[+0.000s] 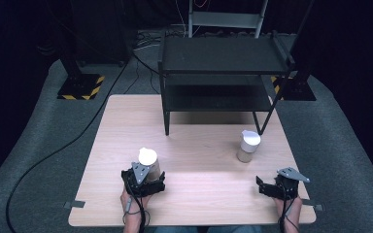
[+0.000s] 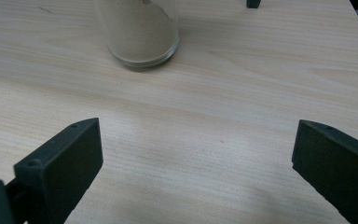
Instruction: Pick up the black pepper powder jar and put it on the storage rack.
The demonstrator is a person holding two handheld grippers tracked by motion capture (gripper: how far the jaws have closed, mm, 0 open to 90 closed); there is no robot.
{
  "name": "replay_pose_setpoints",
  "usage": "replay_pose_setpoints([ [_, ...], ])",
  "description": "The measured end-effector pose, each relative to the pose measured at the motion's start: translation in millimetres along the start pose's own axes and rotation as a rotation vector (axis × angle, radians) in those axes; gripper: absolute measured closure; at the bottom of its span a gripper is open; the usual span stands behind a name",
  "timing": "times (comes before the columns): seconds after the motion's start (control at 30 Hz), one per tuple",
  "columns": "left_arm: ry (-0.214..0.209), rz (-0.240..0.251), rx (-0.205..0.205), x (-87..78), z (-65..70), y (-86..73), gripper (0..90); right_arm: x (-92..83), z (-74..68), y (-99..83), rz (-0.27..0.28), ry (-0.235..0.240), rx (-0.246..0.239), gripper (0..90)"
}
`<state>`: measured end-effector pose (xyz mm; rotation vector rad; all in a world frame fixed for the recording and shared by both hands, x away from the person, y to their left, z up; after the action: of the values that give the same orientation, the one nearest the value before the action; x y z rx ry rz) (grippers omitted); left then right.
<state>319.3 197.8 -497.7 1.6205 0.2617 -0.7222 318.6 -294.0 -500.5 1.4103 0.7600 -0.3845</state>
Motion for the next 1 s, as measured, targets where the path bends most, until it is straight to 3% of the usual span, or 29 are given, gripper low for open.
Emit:
replay_pose_setpoints([
  [0.43, -0.006, 0.024, -0.028, 5.8, -3.3, -0.2, 0.2, 0.2, -0.8, 0.2, -0.002, -0.005, -0.005, 1.0],
  [0.5, -0.002, 0.015, -0.039, 6.9, -3.9, -0.8, 13.9, 0.1, -0.8, 0.1, -0.001, -0.005, -0.004, 1.0],
  [0.67, -0.025, 0.017, -0.054, 7.3, -5.8, -3.0, 28.1, 0.3, -0.9, 0.3, -0.002, -0.005, -0.006, 1.0],
  [1.0, -0.023, 0.021, -0.035, 7.5, -5.3, -3.6, 30.7, 0.5, -1.1, 0.6, -0.005, -0.006, -0.009, 1.1],
])
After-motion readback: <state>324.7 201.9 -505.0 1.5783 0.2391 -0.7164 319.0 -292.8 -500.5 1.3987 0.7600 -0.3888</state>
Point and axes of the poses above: each handheld gripper's, and its own axes: x roughly forward along the jaws, y roughly out of its top, z roughly to its right, the point moved 10 cm from there along x, roughly forward along the jaws, and after that the axes turned 9 degrees about -z, right-handed, at the moved point
